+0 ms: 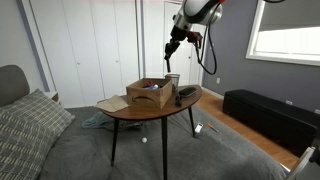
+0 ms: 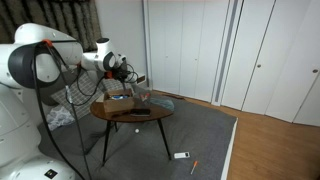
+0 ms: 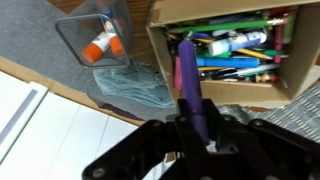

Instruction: Place the purple marker in the pen holder

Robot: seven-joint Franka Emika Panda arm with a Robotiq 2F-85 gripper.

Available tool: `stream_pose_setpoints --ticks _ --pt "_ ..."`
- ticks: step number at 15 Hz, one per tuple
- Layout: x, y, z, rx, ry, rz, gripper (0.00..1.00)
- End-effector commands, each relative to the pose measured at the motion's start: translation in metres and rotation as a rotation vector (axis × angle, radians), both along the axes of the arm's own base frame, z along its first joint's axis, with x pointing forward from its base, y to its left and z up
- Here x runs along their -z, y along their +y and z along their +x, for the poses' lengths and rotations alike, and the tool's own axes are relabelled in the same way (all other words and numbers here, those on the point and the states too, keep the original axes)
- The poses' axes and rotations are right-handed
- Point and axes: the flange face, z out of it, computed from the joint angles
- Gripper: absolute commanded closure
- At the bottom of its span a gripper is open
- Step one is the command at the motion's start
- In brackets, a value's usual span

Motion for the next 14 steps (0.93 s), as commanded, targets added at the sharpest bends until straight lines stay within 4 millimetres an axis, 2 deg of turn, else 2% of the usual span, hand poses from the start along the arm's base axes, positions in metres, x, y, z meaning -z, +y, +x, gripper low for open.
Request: stream_pose_setpoints --ticks 1,4,7,14 --pt "0.007 -0.034 0.040 0.146 -0.021 0.017 0.95" --pt "0.019 -0.057 0.063 0.239 -0.047 0.032 0.95" --pt "0.030 -0.066 0.079 0.293 -0.092 0.030 0.95" --pt "0.065 -0.071 0.091 0.355 -0.059 -0.016 0.95"
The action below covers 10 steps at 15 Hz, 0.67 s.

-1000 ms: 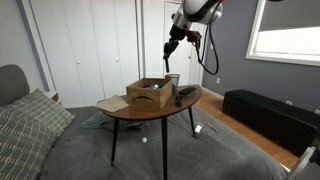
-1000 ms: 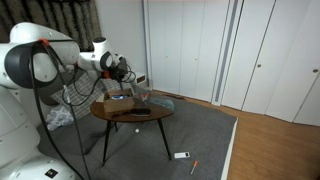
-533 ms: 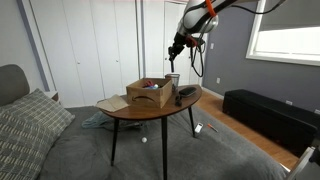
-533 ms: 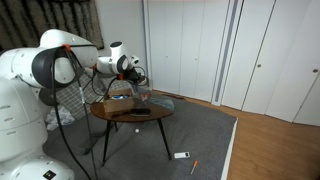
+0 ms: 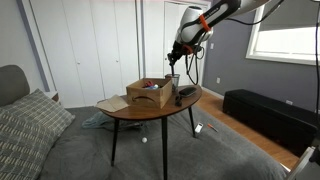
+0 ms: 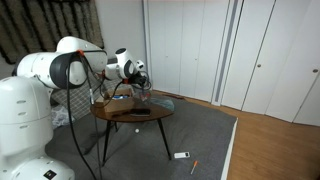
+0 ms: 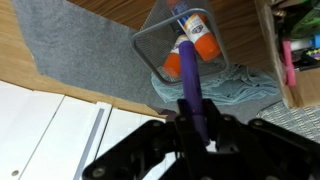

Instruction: Place the purple marker in the pen holder

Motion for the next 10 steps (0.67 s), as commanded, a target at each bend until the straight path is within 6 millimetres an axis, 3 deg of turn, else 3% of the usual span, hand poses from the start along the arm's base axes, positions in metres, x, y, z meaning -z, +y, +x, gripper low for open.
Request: stream_pose_setpoints --ticks 1,9,10 --pt "0.011 0.003 0.006 0.025 0.005 -0.022 0.95" --pt "0.039 -0.002 0.009 0.019 0.023 -0.059 0.95" --pt "0.041 -0.002 0.010 0.017 0.025 -0.062 0.72"
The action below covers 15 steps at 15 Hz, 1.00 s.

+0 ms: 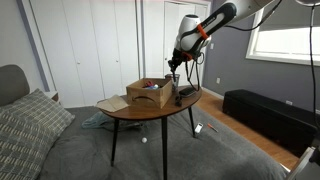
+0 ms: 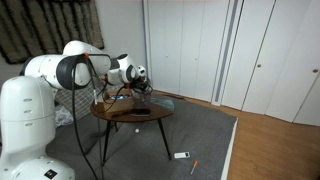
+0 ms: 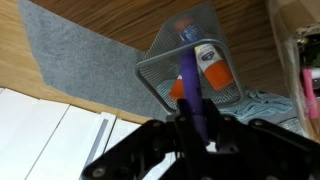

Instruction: Place the purple marker in the pen holder

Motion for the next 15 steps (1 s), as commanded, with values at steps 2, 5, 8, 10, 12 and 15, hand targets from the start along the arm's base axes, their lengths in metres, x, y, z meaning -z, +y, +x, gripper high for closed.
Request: stream_pose_setpoints --ticks 2,5,8,10,12,15 --pt "0.006 0.002 0.004 0.000 -0.018 -0.026 0.48" --pt "-0.004 0.009 0.003 -0.016 -0.027 -0.022 0.27" --pt "-0.033 0.025 -0.006 -0.038 -0.017 0.021 0.07" --pt "-0.059 0.035 -0.020 -0.034 0.028 0.057 0.00" --pt "-0.083 0.041 -0.041 -0.022 0.122 0.081 0.00" --pt "-0.120 0.049 -0.078 -0.017 0.256 0.112 0.00"
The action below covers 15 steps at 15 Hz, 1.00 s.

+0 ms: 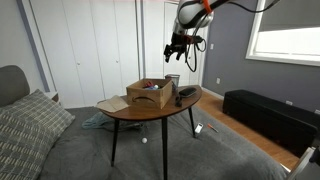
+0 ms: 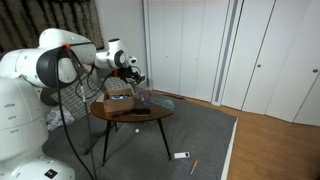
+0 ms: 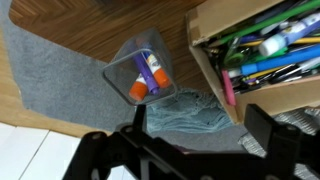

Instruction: Place the purple marker in the pen holder

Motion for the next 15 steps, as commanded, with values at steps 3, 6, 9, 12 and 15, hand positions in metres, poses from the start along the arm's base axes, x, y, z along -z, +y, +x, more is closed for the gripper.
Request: stream_pose_setpoints --ticks 3,6,9,12,15 --pt "-0.067 0.015 -0.071 -0.011 0.232 0.066 0.00" --pt "-0.086 0.024 -0.108 -0.004 0.391 0.060 0.00" --pt "-0.095 0.025 -0.139 -0.012 0.510 0.028 0.00" --pt "-0.094 0.024 -0.135 -0.036 0.492 0.024 0.00" --pt "-0.097 0.023 -0.138 -0.050 0.492 0.029 0.00"
